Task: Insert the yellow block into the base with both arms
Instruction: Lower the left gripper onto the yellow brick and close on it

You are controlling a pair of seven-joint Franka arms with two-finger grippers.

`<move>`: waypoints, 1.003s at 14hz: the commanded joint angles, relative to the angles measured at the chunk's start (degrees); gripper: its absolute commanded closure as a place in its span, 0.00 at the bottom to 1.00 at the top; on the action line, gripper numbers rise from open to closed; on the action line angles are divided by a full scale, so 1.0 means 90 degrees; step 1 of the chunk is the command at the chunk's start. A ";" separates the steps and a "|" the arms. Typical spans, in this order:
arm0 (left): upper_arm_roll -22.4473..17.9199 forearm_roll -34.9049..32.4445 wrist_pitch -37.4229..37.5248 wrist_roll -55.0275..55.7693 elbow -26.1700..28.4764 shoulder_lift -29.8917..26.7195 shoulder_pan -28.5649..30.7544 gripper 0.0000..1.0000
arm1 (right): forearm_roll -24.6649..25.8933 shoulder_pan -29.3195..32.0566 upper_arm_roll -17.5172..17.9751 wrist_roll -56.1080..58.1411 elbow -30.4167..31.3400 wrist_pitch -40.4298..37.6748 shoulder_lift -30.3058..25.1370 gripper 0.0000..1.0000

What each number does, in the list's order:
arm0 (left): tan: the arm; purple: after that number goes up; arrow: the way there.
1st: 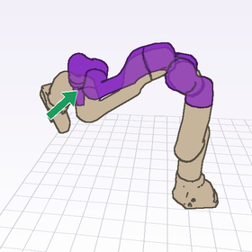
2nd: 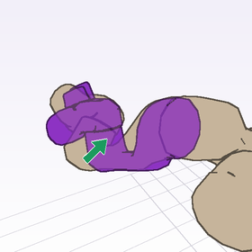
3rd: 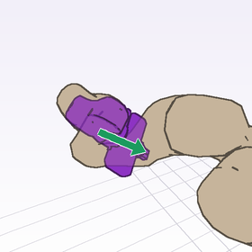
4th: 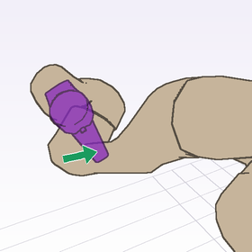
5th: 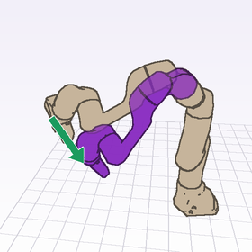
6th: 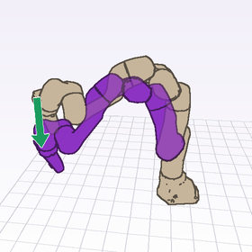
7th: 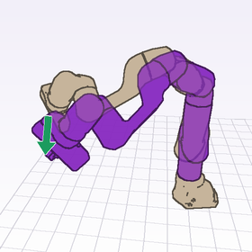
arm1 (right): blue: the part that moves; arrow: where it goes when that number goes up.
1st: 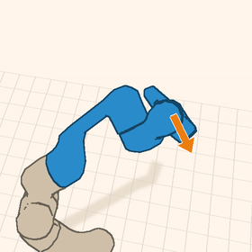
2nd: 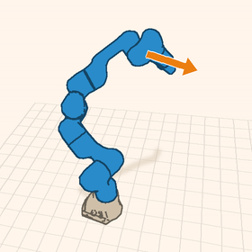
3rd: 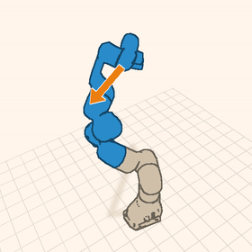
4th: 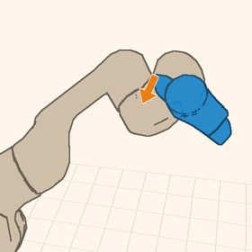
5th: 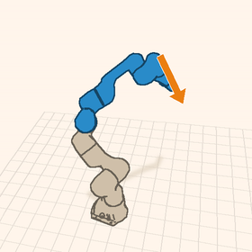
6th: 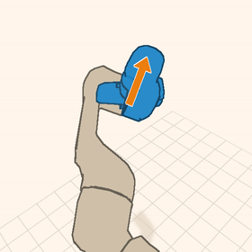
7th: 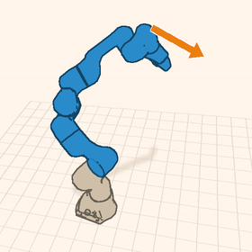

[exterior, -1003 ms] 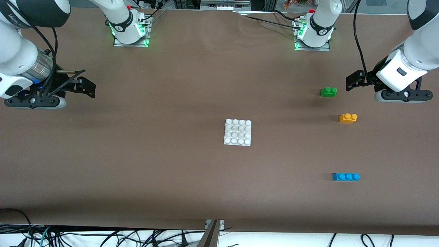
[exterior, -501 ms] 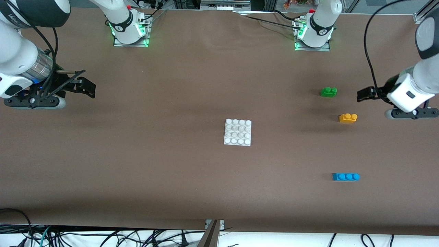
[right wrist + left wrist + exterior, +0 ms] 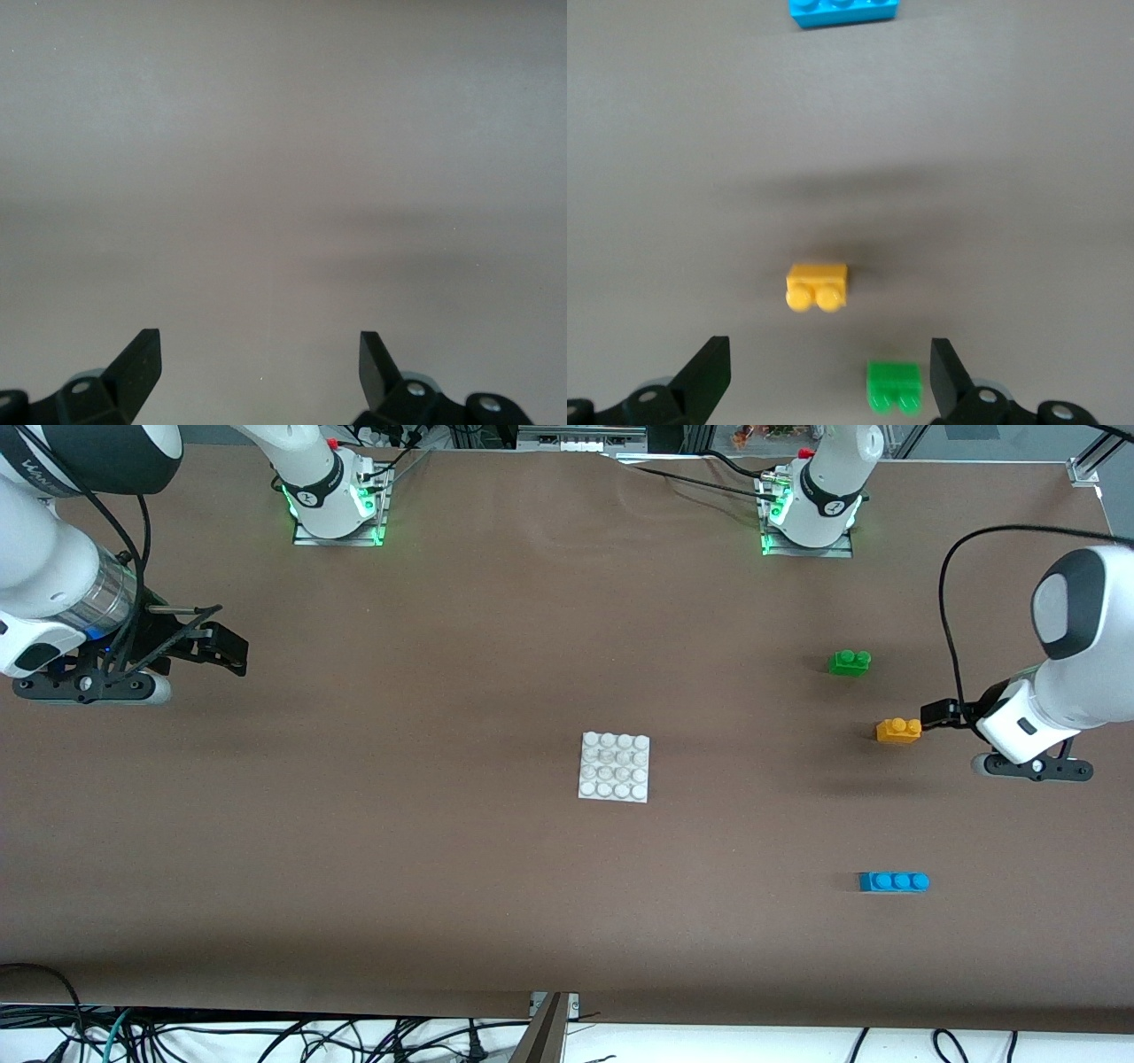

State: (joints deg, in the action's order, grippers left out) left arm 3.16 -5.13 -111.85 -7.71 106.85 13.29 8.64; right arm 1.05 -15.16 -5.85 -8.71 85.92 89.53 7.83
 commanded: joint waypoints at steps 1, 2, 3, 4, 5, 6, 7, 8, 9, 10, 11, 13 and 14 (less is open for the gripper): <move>0.0050 -0.0133 -0.1550 -0.0442 0.1482 -0.0275 0.0406 0.01 | 0.0050 0.0035 0.0074 -0.0097 0.0062 -0.0104 -0.0127 0.01; 0.0050 -0.0142 -0.2252 -0.0471 0.2048 -0.0295 0.0446 0.01 | 0.0050 0.0035 0.0074 -0.0097 0.0062 -0.0104 -0.0127 0.01; 0.0050 -0.0143 -0.2975 -0.0472 0.2556 -0.0276 0.0485 0.01 | 0.0050 0.0035 0.0074 -0.0097 0.0062 -0.0104 -0.0127 0.01; 0.0050 -0.0143 -0.3649 -0.0452 0.2948 -0.0218 0.0524 0.01 | 0.0050 0.0035 0.0074 -0.0097 0.0062 -0.0104 -0.0127 0.01; 0.0050 -0.0143 -0.4043 -0.0423 0.3174 -0.0121 0.0524 0.01 | 0.0040 0.0035 0.0074 -0.0097 0.0062 -0.0104 -0.0127 0.01; 0.0050 -0.0143 -0.4133 -0.0442 0.3205 -0.0033 0.0524 0.01 | 0.0050 0.0035 0.0074 -0.0097 0.0053 -0.0104 -0.0127 0.01; 0.0050 -0.0278 -0.4144 -0.0462 0.3196 0.0016 0.0524 0.01 | 0.0040 0.0035 0.0074 -0.0097 0.0062 -0.0095 -0.0118 0.01; 0.0050 -0.0434 -0.4163 -0.0452 0.3196 0.0036 0.0534 0.01 | 0.0040 0.0035 0.0074 -0.0097 0.0062 -0.0095 -0.0118 0.01; 0.0050 -0.0436 -0.4164 -0.0442 0.3196 0.0066 0.0534 0.01 | 0.0040 0.0035 0.0074 -0.0097 0.0062 -0.0104 -0.0118 0.01; 0.0050 -0.0445 -0.4173 -0.0452 0.3186 0.0085 0.0534 0.01 | 0.0040 0.0035 0.0074 -0.0097 0.0062 -0.0104 -0.0118 0.01; 0.0040 -0.0455 -0.4173 -0.0462 0.3186 0.0095 0.0534 0.01 | 0.0040 0.0035 0.0083 -0.0097 0.0053 -0.0104 -0.0118 0.01; 0.0040 -0.0630 -0.4261 -0.0462 0.3157 0.0221 0.0699 0.01 | 0.0030 0.0035 0.0084 -0.0097 0.0053 -0.0104 -0.0127 0.01; 0.0040 -0.0660 -0.4493 -0.0462 0.3157 0.0348 0.0768 0.01 | 0.0030 0.0035 0.0084 -0.0097 0.0053 -0.0104 -0.0127 0.01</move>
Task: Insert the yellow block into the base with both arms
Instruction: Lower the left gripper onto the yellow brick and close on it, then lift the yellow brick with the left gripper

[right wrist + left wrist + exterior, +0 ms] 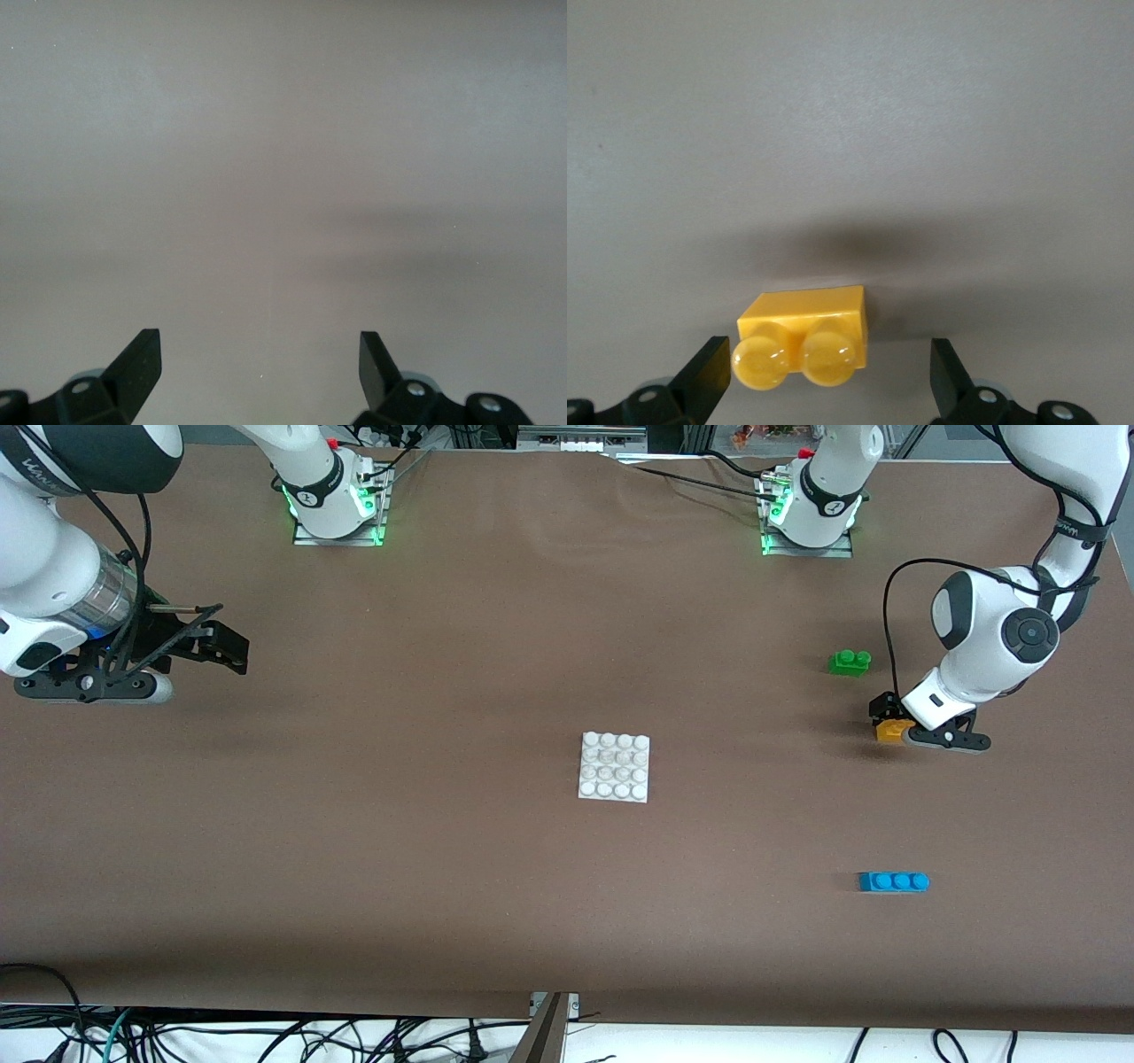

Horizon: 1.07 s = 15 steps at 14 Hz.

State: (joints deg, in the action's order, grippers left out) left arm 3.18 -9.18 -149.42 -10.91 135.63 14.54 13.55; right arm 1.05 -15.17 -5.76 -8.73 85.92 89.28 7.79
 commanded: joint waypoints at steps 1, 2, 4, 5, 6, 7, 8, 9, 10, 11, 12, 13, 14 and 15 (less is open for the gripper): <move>0.0047 -0.0221 -0.0476 -0.0106 -0.0041 0.0355 0.0368 0.01 | 0.0030 0.0035 0.0073 -0.0095 0.0053 -0.0076 -0.0114 0.01; 0.0057 -0.0221 -0.0536 -0.0116 -0.0041 0.0395 0.0447 0.01 | 0.0030 0.0035 0.0073 -0.0095 0.0053 -0.0066 -0.0124 0.01; 0.0067 -0.0221 -0.0517 -0.0096 -0.0031 0.0347 0.0447 0.01 | 0.0021 0.0035 0.0122 -0.0095 0.0053 -0.0076 -0.0114 0.01; 0.0076 -0.0221 -0.0507 -0.0096 -0.0031 0.0347 0.0447 0.02 | 0.0030 0.0035 0.0122 -0.0095 0.0053 -0.0076 -0.0114 0.01; 0.0077 -0.0221 -0.0507 -0.0106 -0.0031 0.0347 0.0447 0.06 | 0.0021 0.0035 0.0132 -0.0095 0.0033 -0.0076 -0.0114 0.01; 0.0077 -0.0221 -0.0507 -0.0106 -0.0031 0.0337 0.0447 0.08 | 0.0021 0.0035 0.0122 -0.0085 0.0014 -0.0076 -0.0114 0.01; 0.0077 -0.0221 -0.0497 -0.0106 -0.0031 0.0327 0.0447 0.09 | 0.0021 0.0035 0.0122 -0.0075 0.0014 -0.0076 -0.0124 0.01; 0.0086 -0.0221 -0.0488 -0.0087 -0.0031 0.0318 0.0447 0.10 | 0.0021 0.0035 0.0122 -0.0075 0.0014 -0.0076 -0.0124 0.01; 0.0086 -0.0221 -0.0487 -0.0086 -0.0031 0.0318 0.0447 0.13 | 0.0021 0.0035 0.0132 -0.0075 0.0014 -0.0076 -0.0124 0.01; 0.0086 -0.0221 -0.0487 -0.0086 -0.0031 0.0308 0.0447 0.15 | 0.0021 0.0035 0.0132 -0.0085 0.0014 -0.0076 -0.0124 0.01; 0.0096 -0.0221 -0.0468 -0.0086 -0.0031 0.0250 0.0447 0.15 | 0.0021 0.0035 0.0132 -0.0143 0.0014 -0.0076 -0.0124 0.01; 0.0106 -0.0221 -0.0381 -0.0077 -0.0031 0.0211 0.0447 0.15 | 0.0021 0.0035 0.0132 -0.0163 0.0014 -0.0076 -0.0124 0.01; 0.0125 -0.0211 -0.0293 -0.0077 -0.0031 0.0162 0.0447 0.18 | 0.0021 0.0035 0.0141 -0.0163 0.0014 -0.0076 -0.0124 0.01; 0.0125 -0.0211 -0.0282 -0.0067 -0.0031 0.0132 0.0438 0.19 | 0.0021 0.0035 0.0161 -0.0163 0.0014 -0.0076 -0.0124 0.01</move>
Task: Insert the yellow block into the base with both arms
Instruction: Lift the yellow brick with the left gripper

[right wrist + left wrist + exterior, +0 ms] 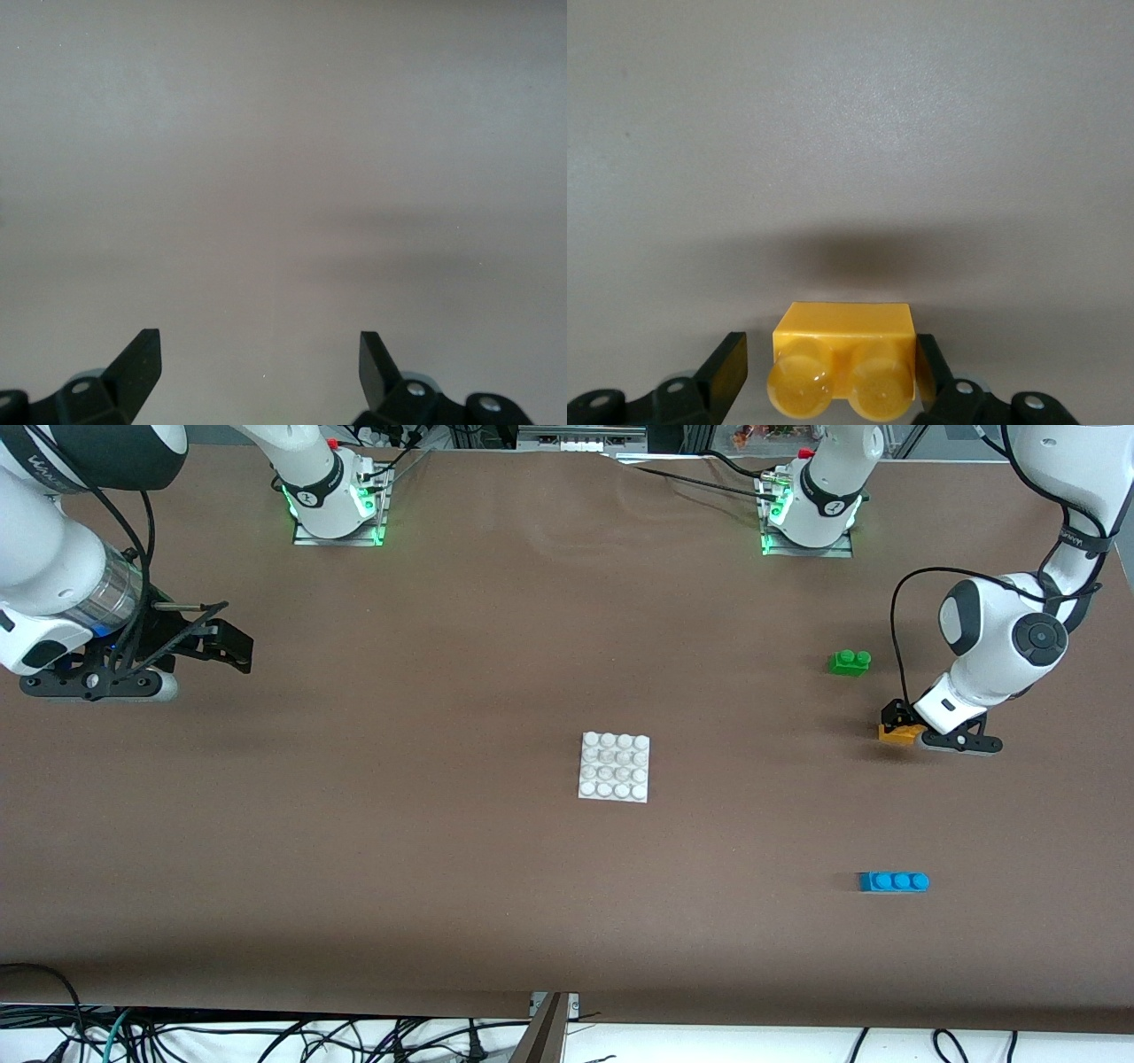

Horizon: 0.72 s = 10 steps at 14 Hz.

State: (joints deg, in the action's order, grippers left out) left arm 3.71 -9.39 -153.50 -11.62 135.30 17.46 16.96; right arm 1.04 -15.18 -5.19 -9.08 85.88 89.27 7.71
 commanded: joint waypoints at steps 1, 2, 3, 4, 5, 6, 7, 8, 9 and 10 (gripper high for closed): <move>0.0067 -0.0187 0.0180 0.0011 0.0006 -0.0192 0.0059 0.19 | 0.0021 0.0036 0.0098 -0.0124 0.0018 -0.0076 -0.0114 0.01; 0.0067 -0.0187 0.0170 0.0002 0.0006 -0.0163 0.0059 0.20 | 0.0021 0.0036 0.0098 -0.0124 0.0018 -0.0076 -0.0104 0.01; 0.0067 -0.0187 0.0170 0.0002 0.0006 -0.0143 0.0059 0.20 | 0.0021 0.0036 0.0098 -0.0133 0.0018 -0.0076 -0.0104 0.01; 0.0067 -0.0178 0.0170 0.0002 0.0006 -0.0143 0.0059 0.23 | 0.0021 0.0036 0.0098 -0.0124 0.0018 -0.0076 -0.0104 0.01; 0.0067 -0.0177 0.0170 0.0002 0.0006 -0.0143 0.0059 0.29 | 0.0021 0.0036 0.0098 -0.0095 0.0018 -0.0076 -0.0114 0.01; 0.0067 -0.0187 0.0170 -0.0008 0.0006 -0.0133 0.0059 0.36 | 0.0021 0.0036 0.0088 -0.0065 0.0008 -0.0076 -0.0114 0.01; 0.0067 -0.0187 0.0170 -0.0018 0.0006 -0.0133 0.0059 0.48 | 0.0021 0.0036 0.0079 -0.0056 -0.0031 -0.0076 -0.0114 0.01; 0.0067 -0.0187 0.0170 -0.0018 0.0006 -0.0143 0.0059 0.61 | 0.0021 0.0036 0.0078 -0.0075 -0.0050 -0.0076 -0.0104 0.01; 0.0067 -0.0187 0.0180 -0.0018 -0.0004 -0.0162 0.0059 0.68 | 0.0021 0.0036 0.0088 -0.0094 -0.0050 -0.0076 -0.0095 0.01; 0.0076 -0.0187 0.0286 -0.0018 -0.0033 -0.0192 0.0059 0.70 | 0.0021 0.0036 0.0088 -0.0104 -0.0041 -0.0076 -0.0094 0.01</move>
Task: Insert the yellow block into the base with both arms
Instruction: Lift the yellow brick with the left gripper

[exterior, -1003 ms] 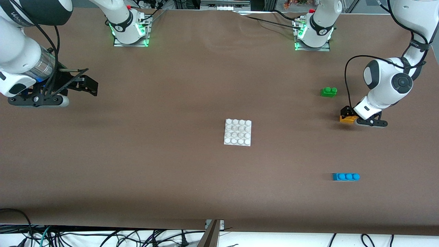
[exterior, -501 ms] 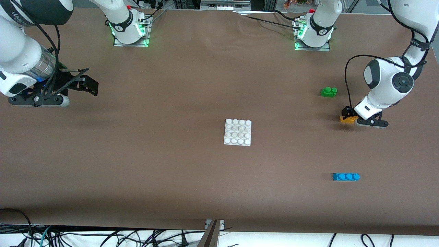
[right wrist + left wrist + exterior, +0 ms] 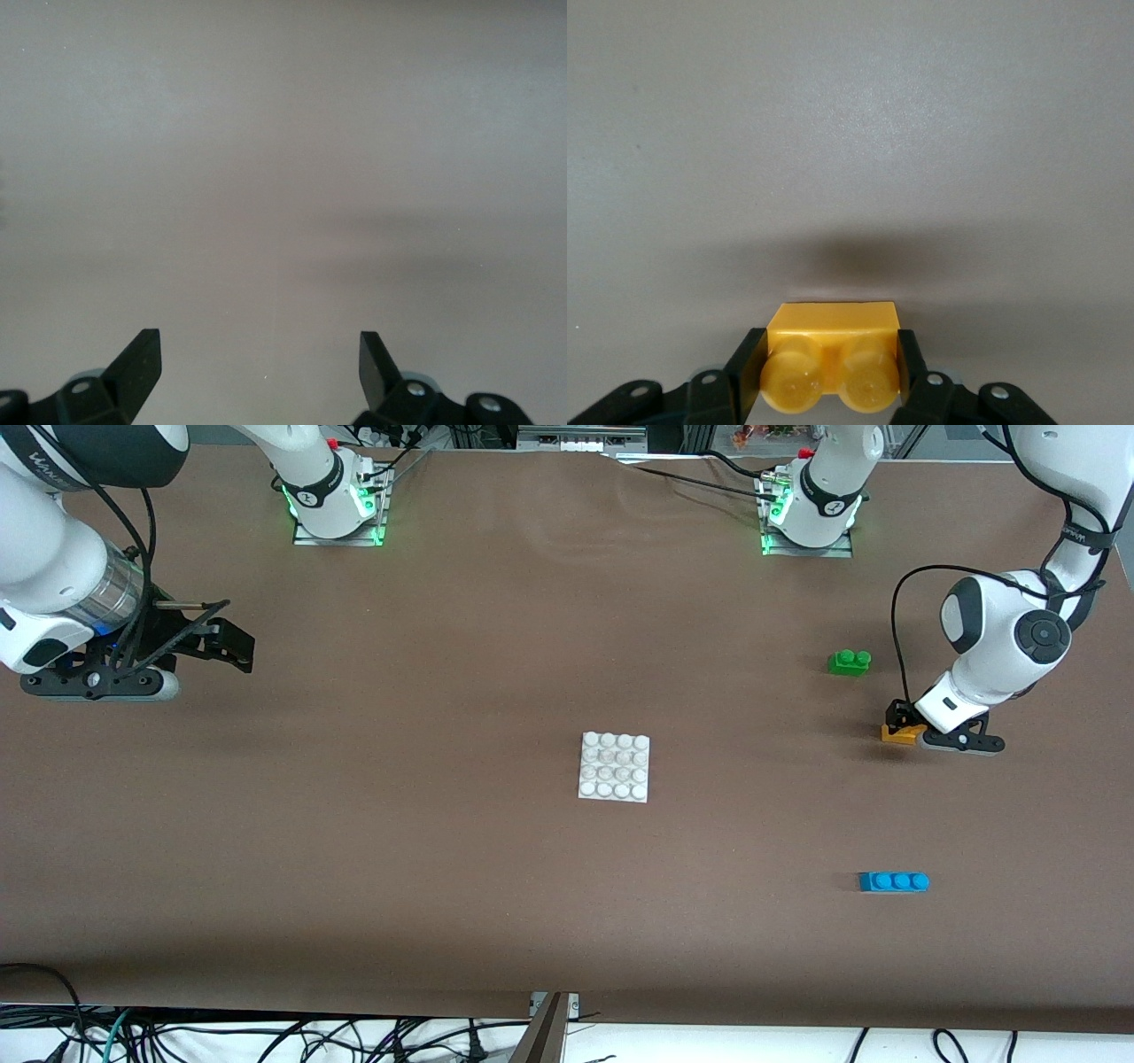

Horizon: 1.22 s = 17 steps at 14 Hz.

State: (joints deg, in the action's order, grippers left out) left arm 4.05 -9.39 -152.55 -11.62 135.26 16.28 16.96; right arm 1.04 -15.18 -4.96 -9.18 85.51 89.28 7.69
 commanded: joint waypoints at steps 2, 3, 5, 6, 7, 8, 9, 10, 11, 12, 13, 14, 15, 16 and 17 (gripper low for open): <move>0.0213 -0.0158 0.0727 0.0012 -0.0194 -0.0293 0.0059 0.76 | 0.0021 0.0036 0.0063 -0.0084 0.0001 -0.0076 -0.0093 0.01; 0.0350 -0.0109 0.1155 0.0080 -0.0359 -0.0498 0.0059 0.75 | 0.0021 0.0036 0.0063 -0.0084 0.0001 -0.0085 -0.0093 0.01; 0.0778 -0.0002 0.2480 0.0274 -0.1040 -0.0733 0.0059 0.74 | 0.0021 0.0036 0.0063 -0.0103 0.0001 -0.0076 -0.0093 0.01; 0.0955 0.0085 0.3270 0.0401 -0.1537 -0.0734 0.0059 0.74 | 0.0021 0.0036 0.0063 -0.0113 0.0001 -0.0076 -0.0083 0.01; 0.1179 0.0183 0.3994 0.0567 -0.2045 -0.0715 0.0049 0.74 | 0.0021 0.0036 0.0063 -0.0113 0.0001 -0.0085 -0.0093 0.01; 0.1461 0.0223 0.4591 0.0878 -0.2524 -0.0686 0.0039 0.74 | 0.0021 0.0036 0.0063 -0.0094 0.0001 -0.0095 -0.0103 0.01; 0.1774 0.0223 0.4974 0.1200 -0.2877 -0.0676 0.0020 0.74 | 0.0011 0.0036 0.0053 -0.0094 -0.0009 -0.0182 -0.0112 0.01; 0.2096 0.0223 0.5181 0.1474 -0.3161 -0.0647 0.0010 0.74 | 0.0011 0.0036 0.0053 -0.0103 -0.0009 -0.0241 -0.0122 0.01; 0.2350 0.0233 0.5279 0.1670 -0.3395 -0.0598 0.0000 0.74 | 0.0011 0.0036 0.0063 -0.0123 0.0001 -0.0329 -0.0132 0.01; 0.2624 0.0233 0.5358 0.1827 -0.3601 -0.0530 0.0000 0.74 | 0.0002 0.0036 0.0063 -0.0123 -0.0009 -0.0359 -0.0171 0.01; 0.2907 0.0233 0.5378 0.1973 -0.3787 -0.0452 -0.0029 0.74 | 0.0002 0.0036 0.0053 -0.0113 0.0001 -0.0359 -0.0210 0.01; 0.3055 0.0233 0.5378 0.2130 -0.3943 -0.0325 -0.0145 0.73 | -0.0008 0.0036 0.0034 -0.0094 0.0001 -0.0369 -0.0210 0.01; 0.3114 0.0204 0.5378 0.2266 -0.4128 -0.0189 -0.0456 0.73 | -0.0008 0.0036 0.0014 -0.0065 0.0001 -0.0369 -0.0210 0.01; 0.3086 0.0184 0.5378 0.2297 -0.4333 -0.0004 -0.0894 0.73 | -0.0008 0.0036 -0.0005 -0.0055 -0.0009 -0.0359 -0.0210 0.01; 0.3066 0.0155 0.5388 0.2403 -0.4500 0.0192 -0.1217 0.74 | -0.0008 0.0036 -0.0035 -0.0006 0.0001 -0.0369 -0.0210 0.01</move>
State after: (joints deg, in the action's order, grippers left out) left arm 31.91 -7.88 -105.87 8.01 100.38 12.87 11.43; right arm 1.04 -15.14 -5.10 -9.21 85.42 86.95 6.70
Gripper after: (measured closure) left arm 0.366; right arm 0.009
